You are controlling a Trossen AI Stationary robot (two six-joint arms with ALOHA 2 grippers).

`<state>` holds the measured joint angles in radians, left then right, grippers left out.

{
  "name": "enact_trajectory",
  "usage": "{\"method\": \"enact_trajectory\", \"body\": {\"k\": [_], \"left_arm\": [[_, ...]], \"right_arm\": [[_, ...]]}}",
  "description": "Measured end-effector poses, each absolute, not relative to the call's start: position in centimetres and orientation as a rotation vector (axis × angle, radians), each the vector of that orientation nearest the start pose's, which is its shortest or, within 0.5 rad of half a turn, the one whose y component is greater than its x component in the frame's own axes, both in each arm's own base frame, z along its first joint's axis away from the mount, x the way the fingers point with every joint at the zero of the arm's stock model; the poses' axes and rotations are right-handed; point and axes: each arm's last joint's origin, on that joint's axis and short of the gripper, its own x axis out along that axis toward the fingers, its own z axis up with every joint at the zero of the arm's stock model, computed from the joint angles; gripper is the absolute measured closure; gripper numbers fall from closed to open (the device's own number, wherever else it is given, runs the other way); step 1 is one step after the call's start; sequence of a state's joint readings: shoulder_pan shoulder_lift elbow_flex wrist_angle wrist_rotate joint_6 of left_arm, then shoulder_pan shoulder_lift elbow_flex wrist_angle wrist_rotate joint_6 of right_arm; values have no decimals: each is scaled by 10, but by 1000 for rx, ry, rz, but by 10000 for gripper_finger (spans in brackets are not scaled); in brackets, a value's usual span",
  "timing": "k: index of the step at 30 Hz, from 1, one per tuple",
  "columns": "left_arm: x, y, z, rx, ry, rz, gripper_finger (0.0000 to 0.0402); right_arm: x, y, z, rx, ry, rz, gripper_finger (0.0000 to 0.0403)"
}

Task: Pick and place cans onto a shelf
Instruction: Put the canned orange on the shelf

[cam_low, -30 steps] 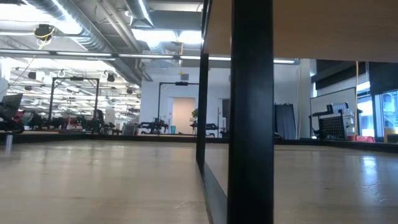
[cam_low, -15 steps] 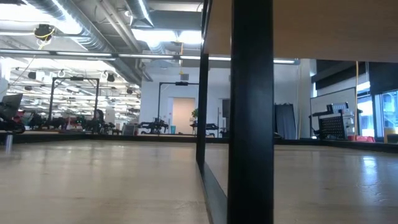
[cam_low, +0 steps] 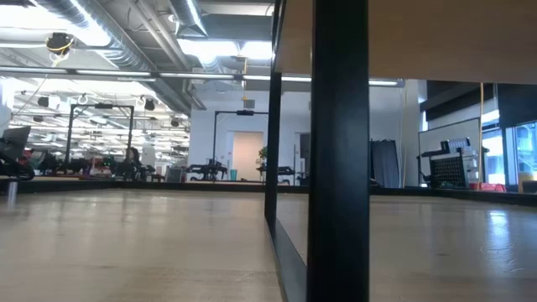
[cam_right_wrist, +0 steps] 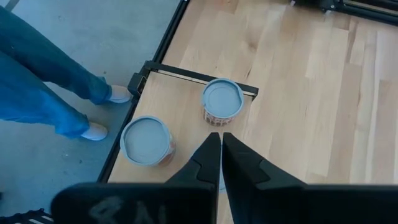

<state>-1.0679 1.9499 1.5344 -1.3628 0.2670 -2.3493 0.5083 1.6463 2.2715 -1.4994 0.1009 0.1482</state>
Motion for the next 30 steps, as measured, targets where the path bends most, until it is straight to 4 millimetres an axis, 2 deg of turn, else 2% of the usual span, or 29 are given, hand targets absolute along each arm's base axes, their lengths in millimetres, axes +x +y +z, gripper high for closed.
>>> {"method": "enact_trajectory", "body": {"k": [10, 19, 30], "left_arm": [[159, -304, 190, -814, 1595, 1200, 360], [161, -305, 192, -802, 1651, 1174, 360], [159, -302, 193, -694, 1679, 1085, 360]], "right_arm": [[233, 127, 485, -126, 864, 317, 383], [233, 127, 485, -122, 864, 315, 383], [233, 127, 485, -125, 864, 316, 383]]}}
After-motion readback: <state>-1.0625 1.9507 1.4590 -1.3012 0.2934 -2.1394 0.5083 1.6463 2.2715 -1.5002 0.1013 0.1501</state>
